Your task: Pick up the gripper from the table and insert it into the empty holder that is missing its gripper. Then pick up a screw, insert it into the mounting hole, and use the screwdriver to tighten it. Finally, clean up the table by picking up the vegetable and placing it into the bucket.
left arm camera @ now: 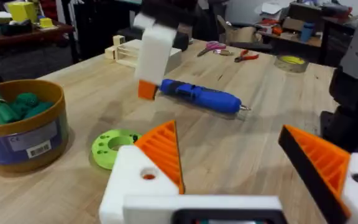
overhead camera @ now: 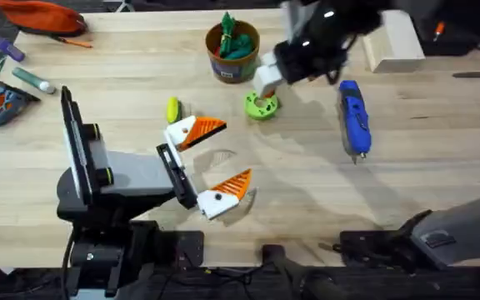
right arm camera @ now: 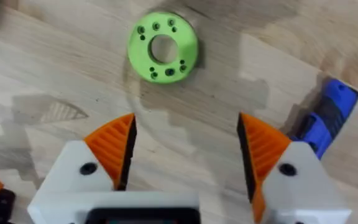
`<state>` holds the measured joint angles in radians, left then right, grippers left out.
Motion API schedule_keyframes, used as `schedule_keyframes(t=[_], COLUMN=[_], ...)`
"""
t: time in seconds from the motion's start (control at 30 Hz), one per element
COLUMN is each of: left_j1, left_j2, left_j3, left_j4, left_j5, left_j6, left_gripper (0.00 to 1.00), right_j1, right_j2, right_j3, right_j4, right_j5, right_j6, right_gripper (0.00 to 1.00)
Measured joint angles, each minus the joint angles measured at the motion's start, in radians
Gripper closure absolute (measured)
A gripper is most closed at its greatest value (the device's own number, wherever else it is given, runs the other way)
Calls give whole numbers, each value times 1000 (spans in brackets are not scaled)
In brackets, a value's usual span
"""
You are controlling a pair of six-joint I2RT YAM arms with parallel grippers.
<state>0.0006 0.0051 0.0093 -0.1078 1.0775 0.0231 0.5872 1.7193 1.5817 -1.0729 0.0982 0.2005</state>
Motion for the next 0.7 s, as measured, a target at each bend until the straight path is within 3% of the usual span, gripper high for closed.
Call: schedule_keyframes(t=[0.33, 0.7], left_j1=[0, 0], left_j2=[0, 0], left_j3=[0, 0], left_j4=[0, 0], left_j5=[0, 0], left_j6=[0, 0], left_gripper=[14, 14], right_j1=[42, 71], right_j2=[186, 273], right_j3=[9, 9], right_j4=[42, 100], right_j5=[19, 21], right_j6=[-22, -23], right_gripper=[350, 555])
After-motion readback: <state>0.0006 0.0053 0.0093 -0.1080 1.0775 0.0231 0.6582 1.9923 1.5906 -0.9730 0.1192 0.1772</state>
